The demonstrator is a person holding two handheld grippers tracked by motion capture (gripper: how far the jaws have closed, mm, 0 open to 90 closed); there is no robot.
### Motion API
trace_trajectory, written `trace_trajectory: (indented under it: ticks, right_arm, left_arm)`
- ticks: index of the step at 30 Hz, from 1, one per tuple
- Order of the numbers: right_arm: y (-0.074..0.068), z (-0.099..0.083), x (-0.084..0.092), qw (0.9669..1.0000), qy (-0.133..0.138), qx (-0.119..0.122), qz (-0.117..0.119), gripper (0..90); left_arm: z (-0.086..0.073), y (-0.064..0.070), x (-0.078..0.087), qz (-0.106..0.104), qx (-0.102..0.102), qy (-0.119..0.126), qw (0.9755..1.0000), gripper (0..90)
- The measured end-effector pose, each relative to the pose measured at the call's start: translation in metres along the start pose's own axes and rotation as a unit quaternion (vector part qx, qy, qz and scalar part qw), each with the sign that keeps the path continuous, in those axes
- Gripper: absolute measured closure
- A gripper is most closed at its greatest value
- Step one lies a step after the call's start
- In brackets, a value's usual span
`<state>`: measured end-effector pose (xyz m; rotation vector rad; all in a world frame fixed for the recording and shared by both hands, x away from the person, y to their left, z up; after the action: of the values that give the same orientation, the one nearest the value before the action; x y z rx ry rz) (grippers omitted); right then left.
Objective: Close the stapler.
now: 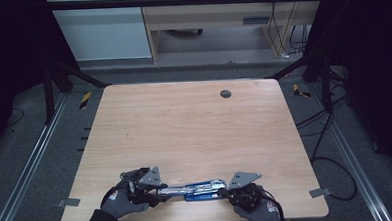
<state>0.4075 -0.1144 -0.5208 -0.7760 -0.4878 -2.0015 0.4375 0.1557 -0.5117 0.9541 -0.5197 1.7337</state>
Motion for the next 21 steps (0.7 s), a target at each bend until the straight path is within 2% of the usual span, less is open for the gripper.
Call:
trace_trajectory:
  ticks: [14, 21]
  right_arm:
    - [0.0, 0.0, 0.0, 1.0, 0.0, 0.001, 0.0, 90.0]
    - [0.0, 0.0, 0.0, 1.0, 0.0, 0.001, -0.001, 90.0]
  left_arm:
    - [0.004, 0.0, 0.005, -0.007, -0.011, -0.003, 0.9999, 59.8]
    - [0.009, 0.001, 0.011, -0.007, -0.017, 0.004, 0.9998, 60.1]
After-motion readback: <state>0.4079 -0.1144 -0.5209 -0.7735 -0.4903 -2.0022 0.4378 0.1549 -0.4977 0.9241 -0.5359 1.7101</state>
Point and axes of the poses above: each handheld gripper's, and its own axes: x roughly backward along the jaws, z roughly out of its top, y roughly to its right, the point moved 5 cm from there along -x, roughly forward along the jaws, and after that the axes turned 7 degrees about x, right-handed, at the moved point
